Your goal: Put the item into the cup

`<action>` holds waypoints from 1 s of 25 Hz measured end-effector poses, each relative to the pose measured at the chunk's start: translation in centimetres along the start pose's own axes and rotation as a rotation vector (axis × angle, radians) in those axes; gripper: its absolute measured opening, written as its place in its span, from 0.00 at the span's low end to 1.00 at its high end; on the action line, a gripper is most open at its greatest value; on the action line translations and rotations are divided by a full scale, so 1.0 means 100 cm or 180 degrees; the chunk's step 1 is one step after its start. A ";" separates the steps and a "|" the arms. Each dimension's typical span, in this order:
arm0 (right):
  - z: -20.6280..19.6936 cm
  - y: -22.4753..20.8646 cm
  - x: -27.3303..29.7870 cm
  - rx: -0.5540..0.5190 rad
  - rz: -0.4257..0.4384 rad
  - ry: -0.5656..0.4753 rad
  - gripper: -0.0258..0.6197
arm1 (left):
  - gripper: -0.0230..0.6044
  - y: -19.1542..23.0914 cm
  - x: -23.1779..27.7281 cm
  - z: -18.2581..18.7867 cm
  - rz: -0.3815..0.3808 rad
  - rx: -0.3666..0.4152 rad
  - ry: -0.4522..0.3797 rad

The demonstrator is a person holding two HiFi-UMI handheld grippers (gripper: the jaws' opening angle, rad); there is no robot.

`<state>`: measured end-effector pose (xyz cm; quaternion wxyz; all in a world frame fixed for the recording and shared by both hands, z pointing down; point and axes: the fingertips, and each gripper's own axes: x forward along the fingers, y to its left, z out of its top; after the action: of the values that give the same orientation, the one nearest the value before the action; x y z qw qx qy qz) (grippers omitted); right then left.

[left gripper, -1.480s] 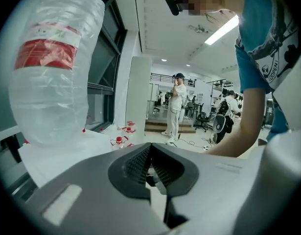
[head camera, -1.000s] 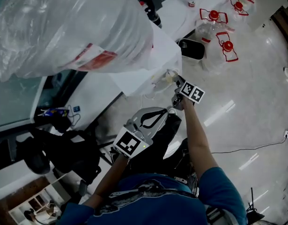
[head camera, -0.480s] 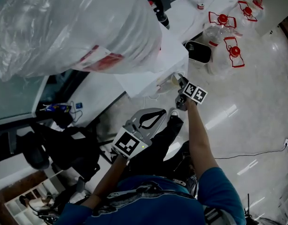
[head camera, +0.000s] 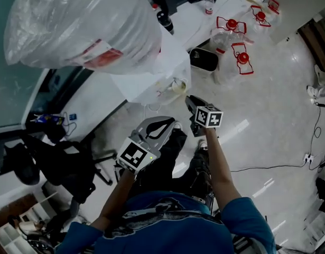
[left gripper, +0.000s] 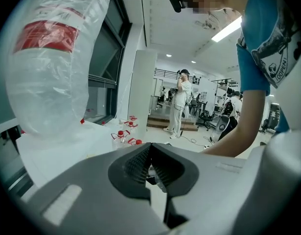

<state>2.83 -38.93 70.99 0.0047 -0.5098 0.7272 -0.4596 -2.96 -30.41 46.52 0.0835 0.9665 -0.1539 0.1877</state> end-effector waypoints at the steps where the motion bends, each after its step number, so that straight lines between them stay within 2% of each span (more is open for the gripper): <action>1: 0.004 0.009 -0.013 -0.0112 0.0048 -0.0012 0.17 | 0.04 -0.004 0.001 0.001 0.0019 -0.0006 -0.0017; 11: 0.045 0.092 -0.167 -0.0707 0.0662 -0.0357 0.17 | 0.04 -0.054 0.007 0.011 0.0373 -0.0120 -0.0169; 18: 0.044 0.124 -0.256 -0.0957 0.0983 -0.0454 0.17 | 0.04 -0.110 0.003 0.025 0.0624 -0.0136 -0.0362; 25: 0.033 0.145 -0.307 -0.1102 0.1202 -0.0442 0.17 | 0.04 -0.156 -0.007 0.018 0.0823 -0.0207 -0.0371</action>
<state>8.40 -17.40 45.19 0.0531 -0.3886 0.8752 -0.2832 2.14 -15.97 43.03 0.0809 0.9446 -0.2878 0.1354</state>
